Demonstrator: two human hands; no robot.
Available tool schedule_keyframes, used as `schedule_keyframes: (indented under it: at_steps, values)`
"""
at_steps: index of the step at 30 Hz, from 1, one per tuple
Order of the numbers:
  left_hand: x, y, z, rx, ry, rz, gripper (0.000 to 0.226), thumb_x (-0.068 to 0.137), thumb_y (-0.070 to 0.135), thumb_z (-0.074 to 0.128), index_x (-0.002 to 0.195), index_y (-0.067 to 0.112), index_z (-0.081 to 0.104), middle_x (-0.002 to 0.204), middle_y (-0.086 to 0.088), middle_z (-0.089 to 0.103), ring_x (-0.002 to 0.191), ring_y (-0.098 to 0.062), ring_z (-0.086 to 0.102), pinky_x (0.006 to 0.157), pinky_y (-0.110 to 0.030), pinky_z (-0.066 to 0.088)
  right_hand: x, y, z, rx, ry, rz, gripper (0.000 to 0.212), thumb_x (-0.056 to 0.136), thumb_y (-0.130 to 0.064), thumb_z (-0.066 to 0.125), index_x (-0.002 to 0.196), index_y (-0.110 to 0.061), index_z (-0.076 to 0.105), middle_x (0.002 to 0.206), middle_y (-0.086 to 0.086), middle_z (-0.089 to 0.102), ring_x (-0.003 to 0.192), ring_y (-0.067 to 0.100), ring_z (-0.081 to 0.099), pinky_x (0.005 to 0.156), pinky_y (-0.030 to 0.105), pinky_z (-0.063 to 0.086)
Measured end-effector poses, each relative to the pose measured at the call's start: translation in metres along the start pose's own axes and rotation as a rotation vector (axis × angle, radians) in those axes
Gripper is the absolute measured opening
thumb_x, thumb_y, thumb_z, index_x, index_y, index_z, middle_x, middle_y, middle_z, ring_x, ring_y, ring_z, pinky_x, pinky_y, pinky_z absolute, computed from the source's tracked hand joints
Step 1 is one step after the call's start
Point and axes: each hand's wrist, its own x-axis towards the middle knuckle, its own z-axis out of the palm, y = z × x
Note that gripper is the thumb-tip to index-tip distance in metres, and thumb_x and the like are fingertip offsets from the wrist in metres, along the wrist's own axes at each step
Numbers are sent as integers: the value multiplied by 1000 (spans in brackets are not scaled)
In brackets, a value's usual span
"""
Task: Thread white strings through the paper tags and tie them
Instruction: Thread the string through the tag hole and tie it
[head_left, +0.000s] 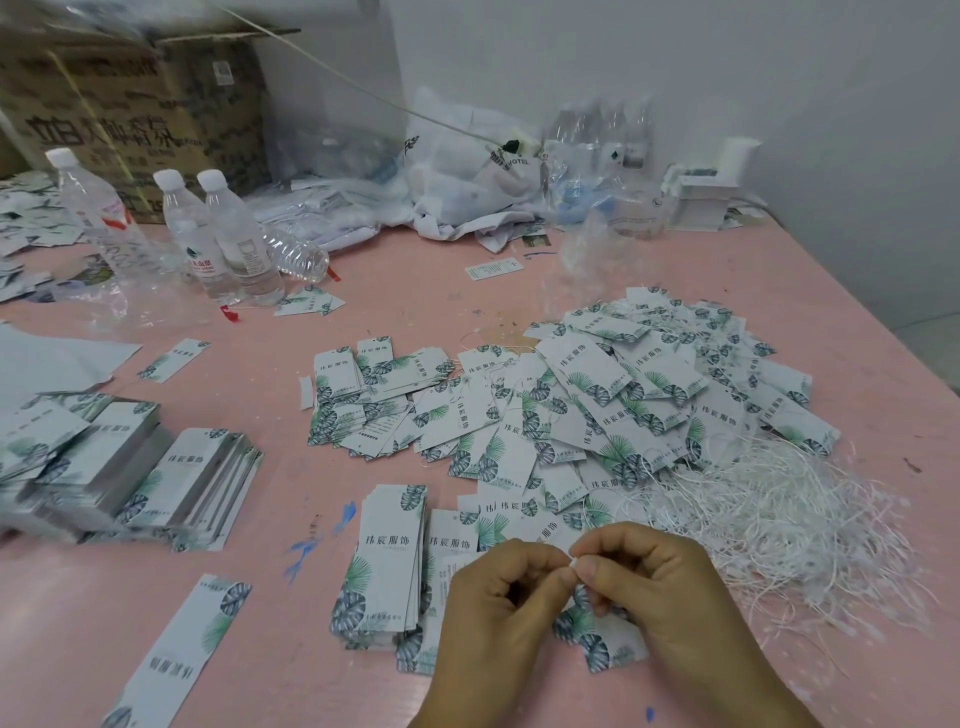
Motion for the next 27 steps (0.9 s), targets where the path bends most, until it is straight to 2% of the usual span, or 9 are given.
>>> schedule_keyframes:
  at_steps: [3,7,10,12,15,20,23,25,27]
  values:
    - [-1,0,0,12,11,35,10,77,41,71,78,32,74,61,7,61,57,-2,50,55,-19,39,3,5,-2,82,-25,36,15,68,-17,78,81,-10,75,59,11,62,54,16,56,56,22,49]
    - [2,2,1,27,13,100,7,80,38,70,76,32,70,66,7,56,60,-6,46,56,-21,37,2,8,0,154,-33,67,28,68,-28,79,89,-10,74,68,12,63,63,18,57,61,25,50]
    - [6,3,-1,-63,-31,143,9,84,34,71,79,27,69,81,4,59,69,-8,51,62,-21,40,1,7,-1,51,44,23,18,84,-12,70,98,-22,74,88,4,73,82,16,67,70,24,53]
    - [8,3,-3,-194,-64,119,14,83,37,74,80,24,70,89,2,63,77,-8,56,69,-19,43,1,7,0,-111,61,-6,39,88,5,60,101,-30,72,100,-2,73,96,11,68,78,20,53]
    - [11,3,-3,-442,-118,30,22,79,38,79,80,18,71,91,-3,67,78,-12,59,71,-21,47,-2,7,8,-123,-59,-21,47,88,14,53,115,-23,65,112,-5,71,109,12,65,91,21,50]
    - [16,6,-8,-932,-160,-106,18,77,24,83,80,13,69,85,-9,67,78,-16,62,73,-27,52,-1,9,12,-17,-228,-39,41,87,-17,65,127,-20,59,124,-1,67,120,15,60,96,20,47]
    - [17,7,-14,-1102,-139,-169,18,77,23,84,80,15,68,83,-8,66,76,-16,62,70,-27,53,3,12,14,79,-295,14,46,85,-38,69,129,-25,60,131,4,62,127,21,55,104,37,46]
    - [18,8,-16,-1203,-163,-178,12,85,23,77,86,15,67,87,-6,65,79,-15,61,74,-26,52,4,15,15,161,-336,46,53,81,-42,75,129,-26,59,135,6,60,130,25,52,108,43,41]
    - [20,12,-17,-1315,-202,-167,12,99,22,58,98,13,65,96,-6,65,89,-16,60,84,-26,49,2,17,16,146,-393,38,58,84,-33,76,136,-24,52,141,6,54,134,26,47,109,37,39]
